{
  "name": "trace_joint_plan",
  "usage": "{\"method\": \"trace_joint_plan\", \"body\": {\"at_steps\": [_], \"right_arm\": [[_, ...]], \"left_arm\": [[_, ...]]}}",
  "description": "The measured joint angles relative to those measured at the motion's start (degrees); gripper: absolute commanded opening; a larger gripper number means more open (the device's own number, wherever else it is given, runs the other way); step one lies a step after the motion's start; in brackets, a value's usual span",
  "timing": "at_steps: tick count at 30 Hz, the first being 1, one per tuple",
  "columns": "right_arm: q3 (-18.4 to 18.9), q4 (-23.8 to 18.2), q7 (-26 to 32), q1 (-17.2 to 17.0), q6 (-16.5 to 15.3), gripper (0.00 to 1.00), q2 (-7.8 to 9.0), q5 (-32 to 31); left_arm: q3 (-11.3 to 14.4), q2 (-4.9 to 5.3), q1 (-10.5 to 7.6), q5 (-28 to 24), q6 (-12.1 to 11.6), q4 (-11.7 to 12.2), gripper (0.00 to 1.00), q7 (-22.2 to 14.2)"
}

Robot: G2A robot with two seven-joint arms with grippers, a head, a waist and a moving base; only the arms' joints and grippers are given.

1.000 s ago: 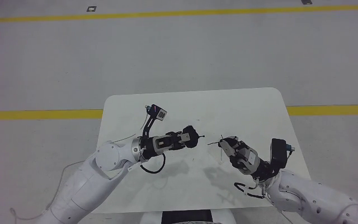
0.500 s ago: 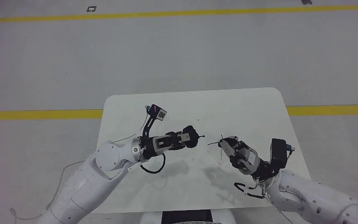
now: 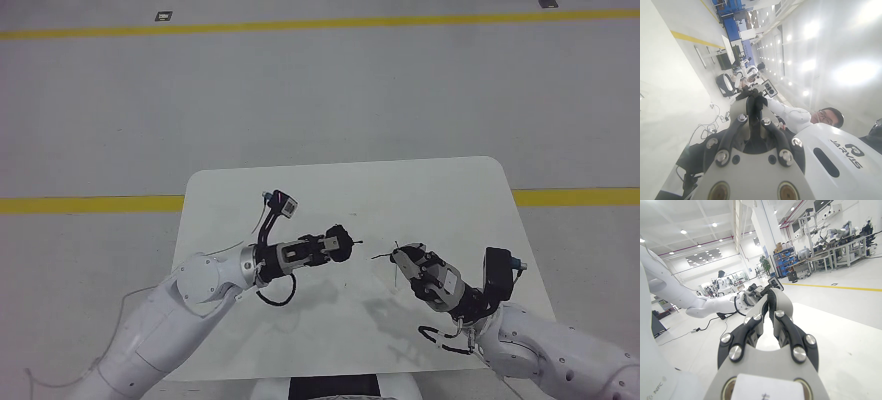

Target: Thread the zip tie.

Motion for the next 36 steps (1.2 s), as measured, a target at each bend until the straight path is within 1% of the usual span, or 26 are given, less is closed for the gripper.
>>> {"method": "trace_joint_plan", "body": {"at_steps": [2,6,8,12,14,18,22,28,31,34,36], "right_arm": [[0.0,0.0,0.0,0.0,0.0,0.00,0.00,0.0],[0.0,0.0,0.0,0.0,0.0,0.00,0.00,0.0],[0.0,0.0,0.0,0.0,0.0,0.00,0.00,0.0],[0.0,0.0,0.0,0.0,0.0,0.00,-0.01,0.0],[0.7,0.2,0.7,0.2,0.4,0.00,-0.24,-0.2],[2.8,1.0,0.6,0.7,0.0,0.00,-0.79,-4.3],[3.3,1.3,0.2,1.9,0.0,0.00,-1.36,-9.3],[1.2,3.8,-3.1,5.7,0.0,0.00,-2.29,-13.9],[-1.0,5.2,-5.5,8.3,0.0,0.00,-2.56,-16.0],[-4.1,6.6,-8.0,11.3,0.0,0.00,-2.71,-17.4],[-6.8,7.6,-9.7,13.9,0.0,0.00,-2.83,-18.4]], "left_arm": [[-0.5,-0.01,0.22,-0.1,0.0,1.0,0.00,-0.6],[-2.1,0.06,1.36,-0.1,0.0,2.0,0.00,-1.6],[-2.6,0.08,1.67,0.2,0.0,2.2,0.00,-1.8],[-2.5,0.08,1.65,0.2,0.0,2.1,0.00,-1.8],[-2.5,0.08,1.65,0.2,0.0,2.1,0.00,-1.8],[-2.5,0.08,1.65,0.2,0.0,2.1,0.00,-1.8],[-2.5,0.08,1.65,0.2,0.0,2.1,0.00,-1.8],[-2.5,0.08,1.65,0.2,0.0,2.1,0.00,-1.8],[-2.5,0.08,1.65,0.2,0.0,2.1,0.00,-1.8],[-2.5,0.08,1.65,0.2,0.0,2.1,0.00,-1.8],[-2.5,0.08,1.65,0.2,0.0,2.1,0.00,-1.8]]}}
